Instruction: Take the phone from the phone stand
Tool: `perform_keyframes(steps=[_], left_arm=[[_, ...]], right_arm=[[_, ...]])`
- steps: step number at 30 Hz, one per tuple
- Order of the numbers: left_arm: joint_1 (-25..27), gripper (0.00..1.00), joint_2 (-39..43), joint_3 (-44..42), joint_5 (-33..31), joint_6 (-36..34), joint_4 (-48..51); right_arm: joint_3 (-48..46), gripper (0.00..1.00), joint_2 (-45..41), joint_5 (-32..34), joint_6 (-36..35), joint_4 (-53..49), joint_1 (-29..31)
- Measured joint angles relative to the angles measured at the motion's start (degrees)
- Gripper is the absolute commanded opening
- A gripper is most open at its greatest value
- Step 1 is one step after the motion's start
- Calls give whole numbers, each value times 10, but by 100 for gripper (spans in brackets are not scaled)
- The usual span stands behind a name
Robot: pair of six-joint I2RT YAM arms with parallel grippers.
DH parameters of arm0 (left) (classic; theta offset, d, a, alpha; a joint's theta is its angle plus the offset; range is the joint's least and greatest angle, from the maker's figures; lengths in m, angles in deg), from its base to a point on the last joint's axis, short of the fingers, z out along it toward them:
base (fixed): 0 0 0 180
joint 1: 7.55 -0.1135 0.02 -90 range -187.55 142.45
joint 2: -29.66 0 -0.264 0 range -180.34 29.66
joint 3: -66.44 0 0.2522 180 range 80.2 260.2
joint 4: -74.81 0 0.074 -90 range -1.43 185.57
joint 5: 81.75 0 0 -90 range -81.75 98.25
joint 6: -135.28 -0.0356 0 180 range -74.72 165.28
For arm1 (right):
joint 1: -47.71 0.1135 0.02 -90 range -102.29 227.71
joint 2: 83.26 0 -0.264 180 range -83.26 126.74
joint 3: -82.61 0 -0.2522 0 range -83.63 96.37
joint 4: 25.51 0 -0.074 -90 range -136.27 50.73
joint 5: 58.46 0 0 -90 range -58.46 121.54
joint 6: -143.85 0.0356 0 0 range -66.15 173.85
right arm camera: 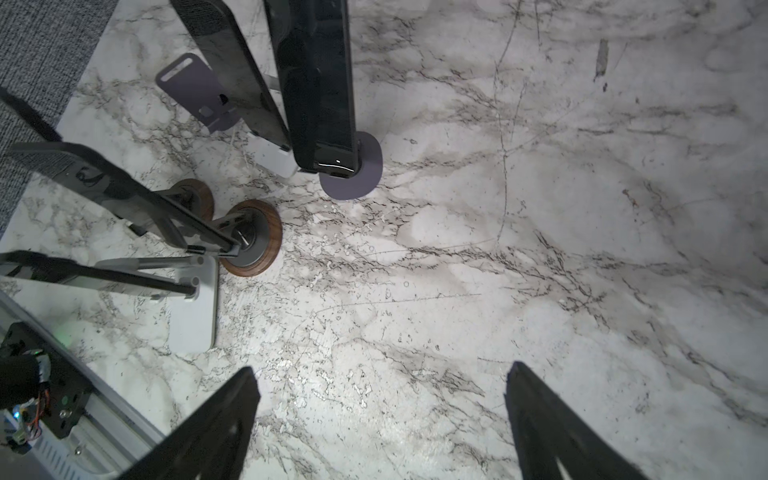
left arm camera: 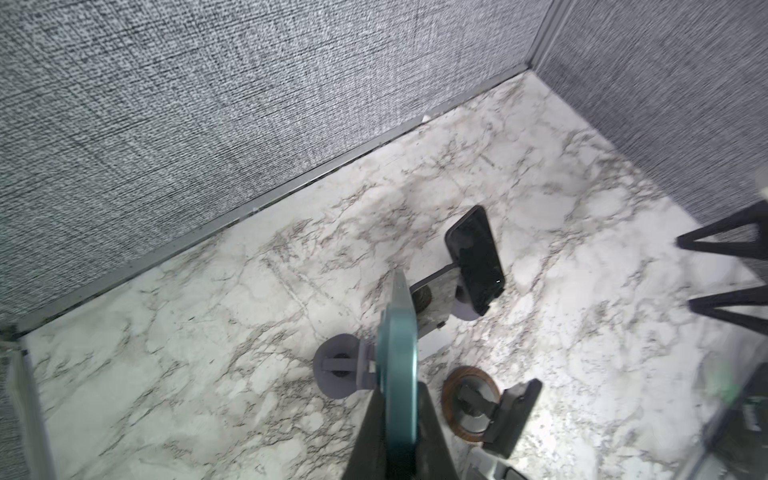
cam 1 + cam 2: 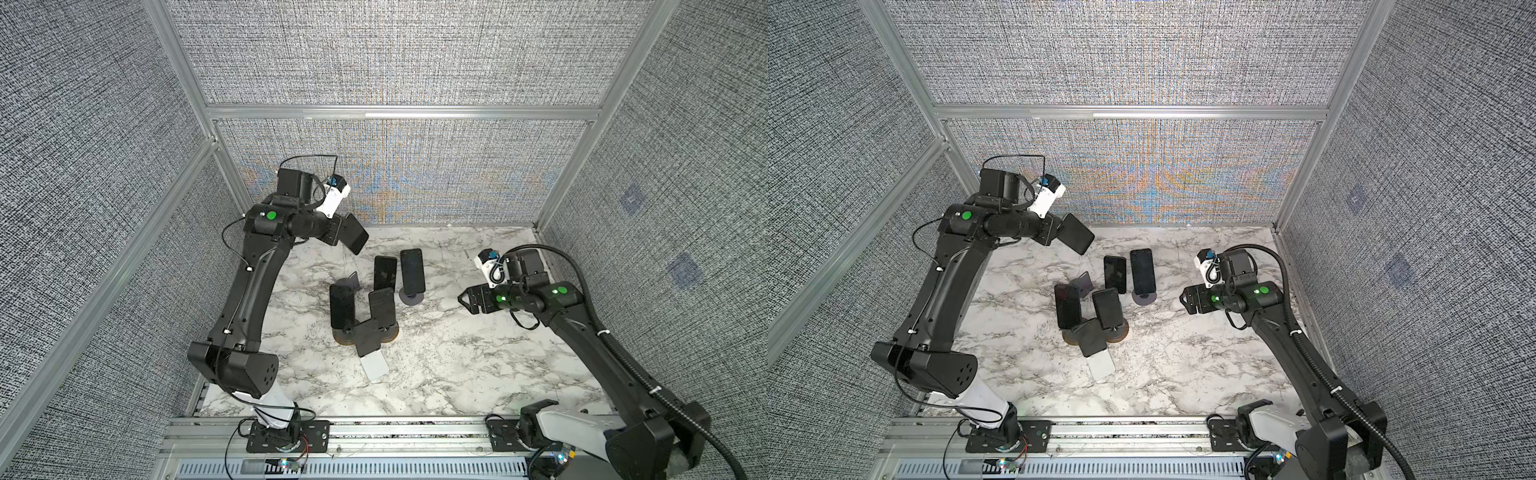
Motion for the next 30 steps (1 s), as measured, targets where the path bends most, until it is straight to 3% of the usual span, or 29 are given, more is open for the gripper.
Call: perform_keyframes(steps=[4, 11, 17, 30], left_arm=[[0, 0, -14, 23, 68, 47, 19], [3, 0, -39, -37, 215, 138, -22], [16, 0, -70, -63, 276, 166, -40], [44, 0, -111, -69, 337, 164, -35]], right_arm=[[45, 89, 9, -1, -19, -10, 17], [149, 90, 44, 9, -63, -45, 77], [237, 96, 98, 42, -138, -80, 150], [381, 99, 241, 19, -271, -123, 191]])
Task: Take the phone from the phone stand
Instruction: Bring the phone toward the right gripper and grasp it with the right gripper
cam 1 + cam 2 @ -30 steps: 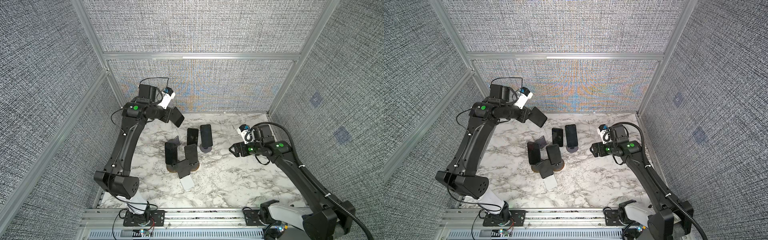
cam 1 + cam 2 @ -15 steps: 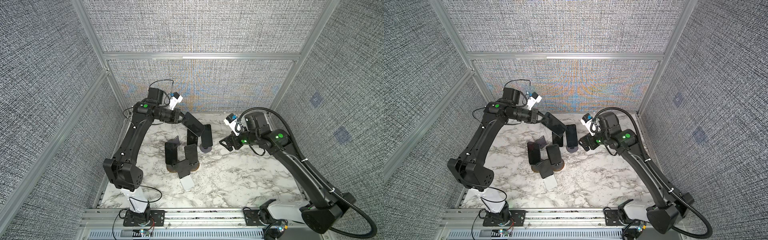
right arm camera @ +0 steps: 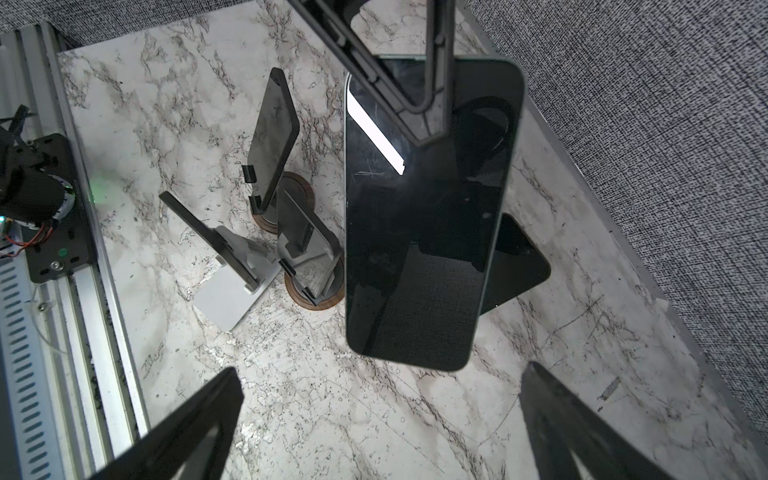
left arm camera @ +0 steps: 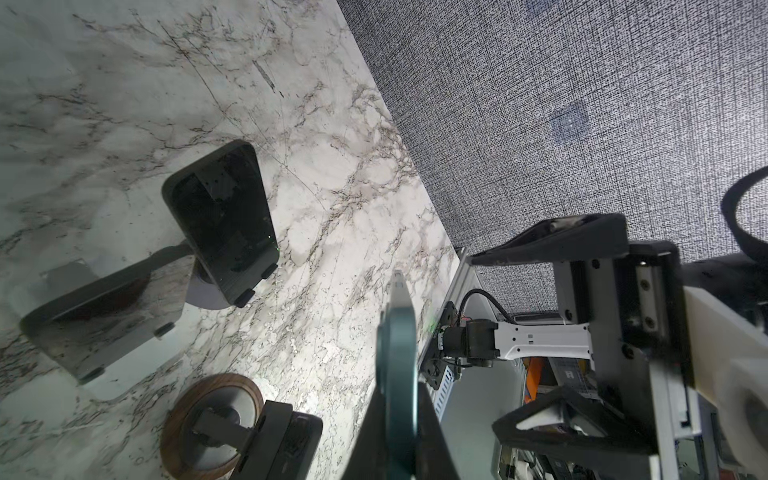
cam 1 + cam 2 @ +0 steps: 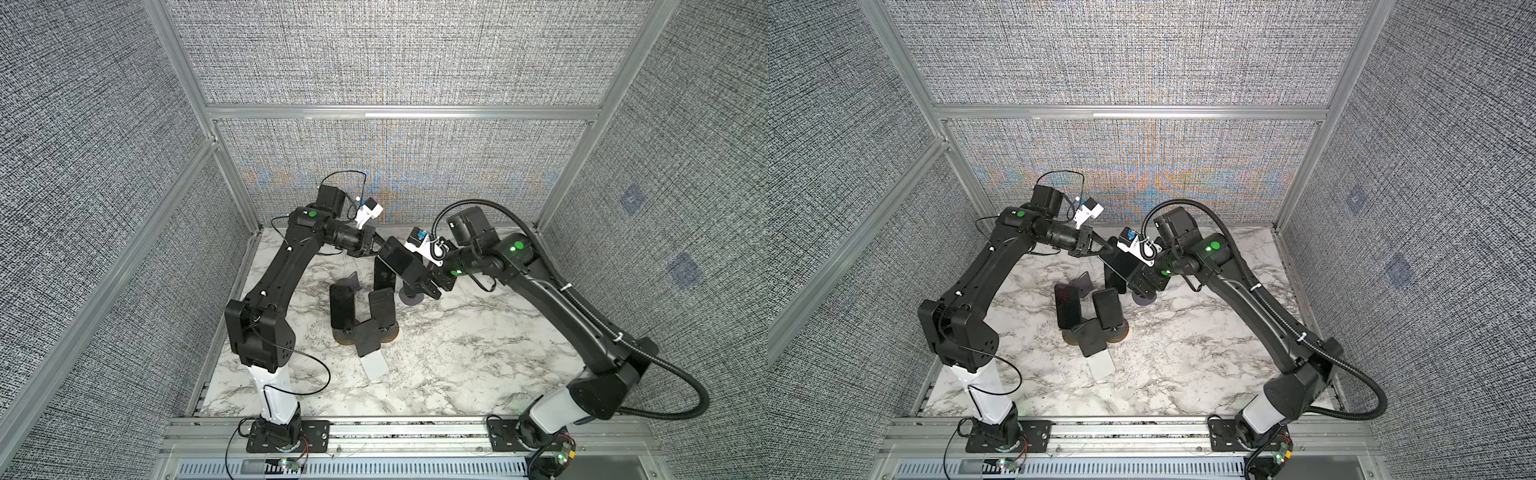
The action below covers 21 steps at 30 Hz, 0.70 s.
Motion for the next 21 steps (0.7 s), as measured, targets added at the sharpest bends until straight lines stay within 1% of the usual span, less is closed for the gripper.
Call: perform_keyframes(steps=[7, 14, 21], left_arm=[[4, 0, -1, -4, 7, -5, 0], [4, 0, 3, -17, 6, -13, -1], [4, 0, 3, -24, 6, -11, -18]], right_arm=[[26, 99, 47, 1, -15, 6, 10], [37, 99, 90, 13, -5, 27, 8], [28, 87, 94, 22, 27, 64, 10]])
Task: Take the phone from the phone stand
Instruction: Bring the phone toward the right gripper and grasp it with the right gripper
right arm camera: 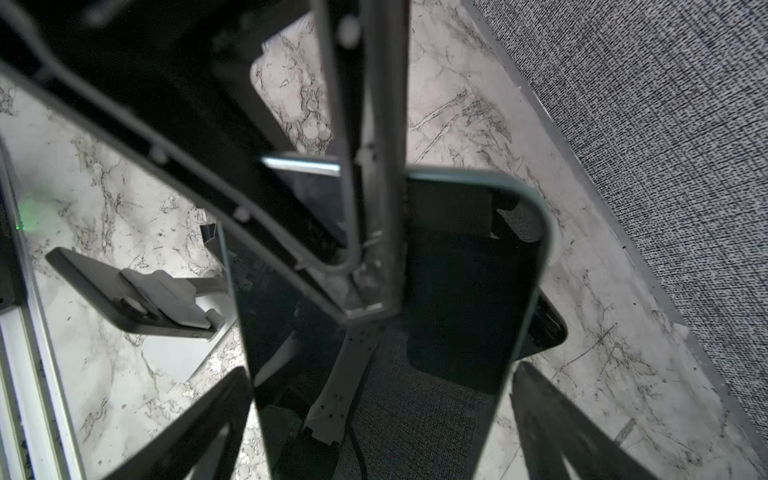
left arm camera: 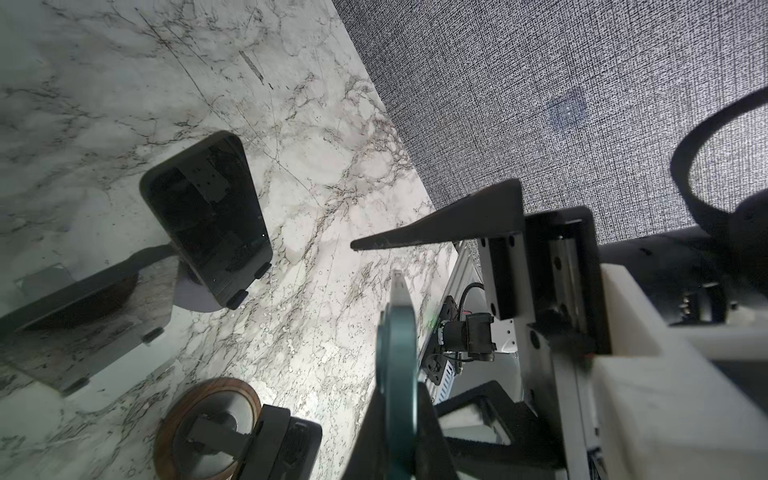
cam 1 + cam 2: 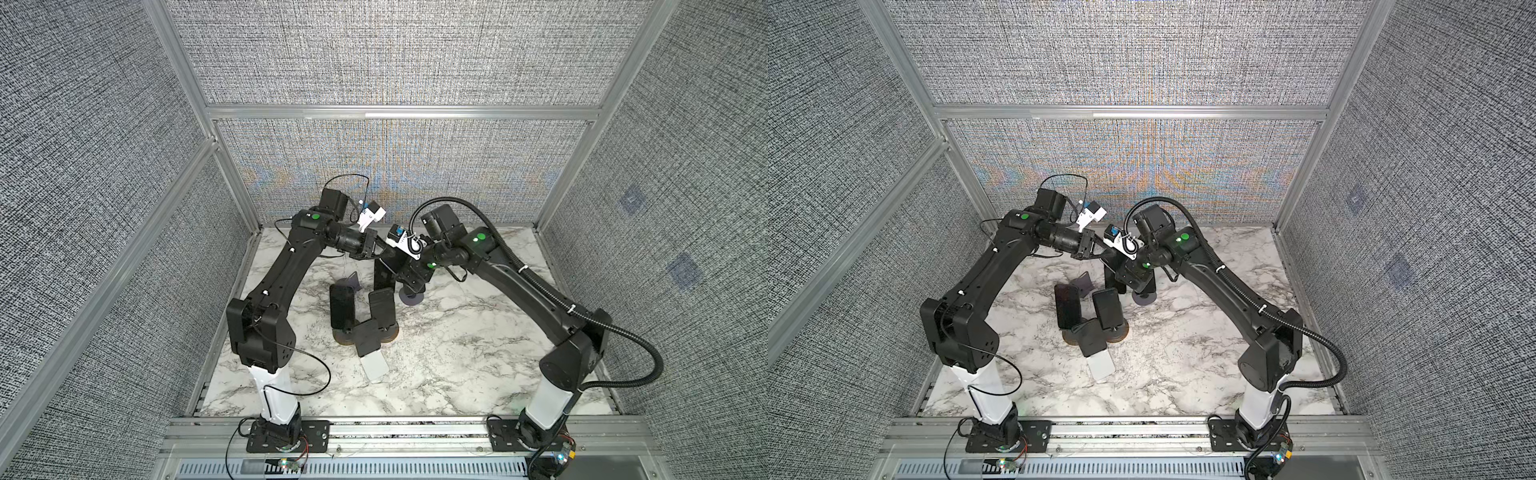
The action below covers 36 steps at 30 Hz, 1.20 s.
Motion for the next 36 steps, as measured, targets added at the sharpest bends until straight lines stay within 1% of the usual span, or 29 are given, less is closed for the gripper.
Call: perform_keyframes(steps=[6, 10, 16, 18, 19, 20, 21, 22, 23, 26, 28, 30, 33, 36], left_arm=[[0, 0, 6, -12, 0, 15, -16], [0, 0, 9, -16, 0, 21, -27], [0, 0, 11, -24, 7, 23, -37], [1, 0, 14, -29, 12, 23, -46], [1, 11, 17, -33, 14, 26, -52], [1, 26, 20, -38, 17, 28, -59], [1, 34, 23, -43, 20, 31, -66], [1, 41, 29, -50, 25, 36, -77], [1, 49, 34, -57, 27, 47, -84], [0, 65, 49, -72, 28, 58, -108], [-2, 72, 62, -82, 28, 70, -127], [-8, 75, 79, -97, 26, 75, -148], [-32, 75, 112, -134, 17, 97, -189], [-58, 73, 153, -185, -5, 106, -229]], right_arm=[[-28, 81, -5, 4, 23, 31, 2], [-37, 69, -7, 5, 31, 41, 5], [-53, 57, -22, 8, 40, 49, 5], [-57, 51, -27, 10, 42, 50, 5], [-60, 48, -30, 10, 43, 53, 6], [-61, 47, -33, 10, 45, 54, 6], [-63, 45, -35, 10, 48, 57, 6], [-64, 42, -38, 12, 53, 57, 6], [-66, 40, -44, 19, 60, 59, 5], [-79, 35, -66, 36, 75, 68, 3], [-87, 32, -84, 50, 90, 71, 2], [-92, 31, -104, 62, 108, 70, -3], [-99, 28, -133, 85, 153, 65, -35], [-127, 25, -162, 110, 207, 50, -88]])
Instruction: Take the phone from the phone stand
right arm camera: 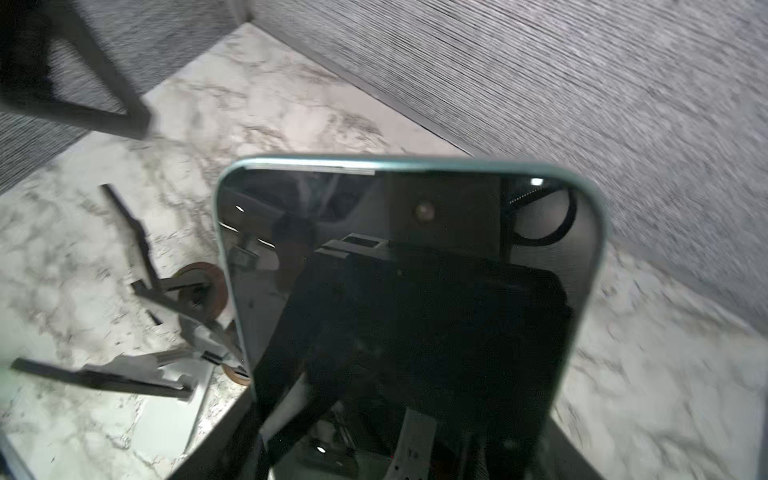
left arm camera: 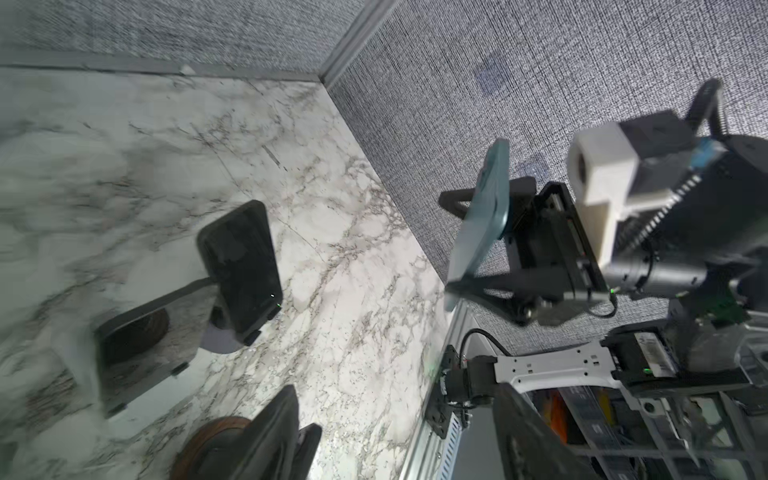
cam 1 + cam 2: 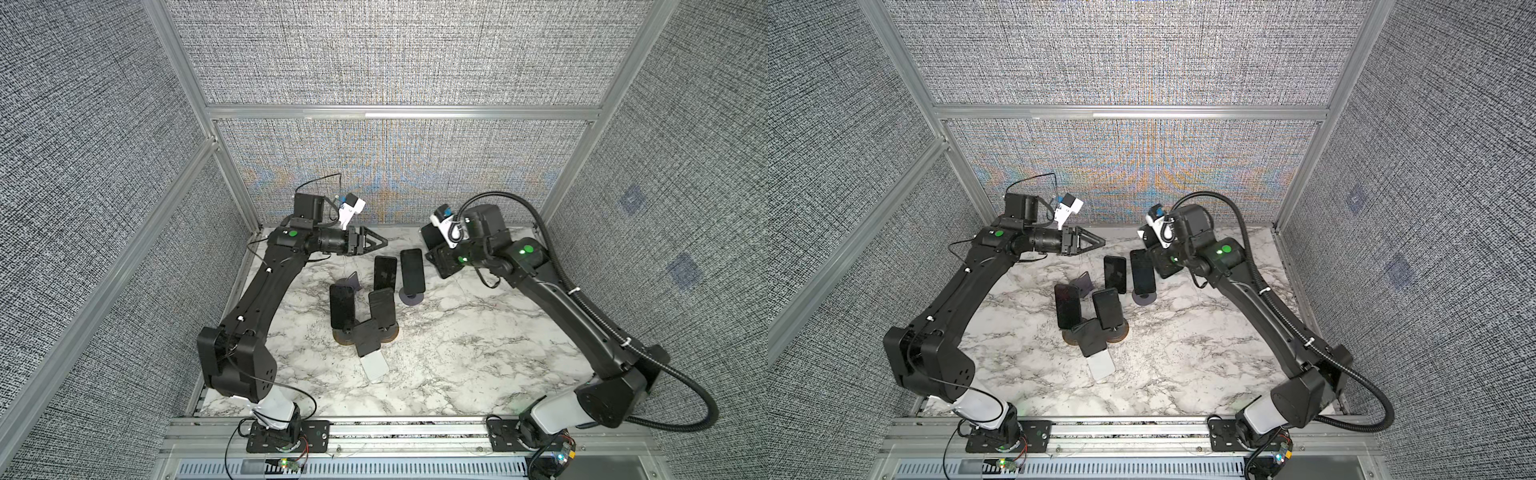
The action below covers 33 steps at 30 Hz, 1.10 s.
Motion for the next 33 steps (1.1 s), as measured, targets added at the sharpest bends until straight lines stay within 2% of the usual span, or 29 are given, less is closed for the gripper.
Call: perform_keyframes(steps=[5, 10, 22, 28, 33], left_arm=[[-10, 69, 45, -55, -80, -25, -14], [-12, 68, 46, -79, -125, -51, -5], [-12, 65, 45, -59, -201, -104, 47], [-18, 65, 45, -55, -219, -117, 67], [-23, 65, 51, -55, -223, -119, 70]], right_arm=[[-40, 22, 19, 11, 77, -34, -82], [-27, 18, 105, 11, 116, -49, -130], [125, 17, 359, 13, 151, -52, -130], [203, 18, 448, 25, 156, -48, -114], [223, 24, 483, 14, 157, -49, -102]])
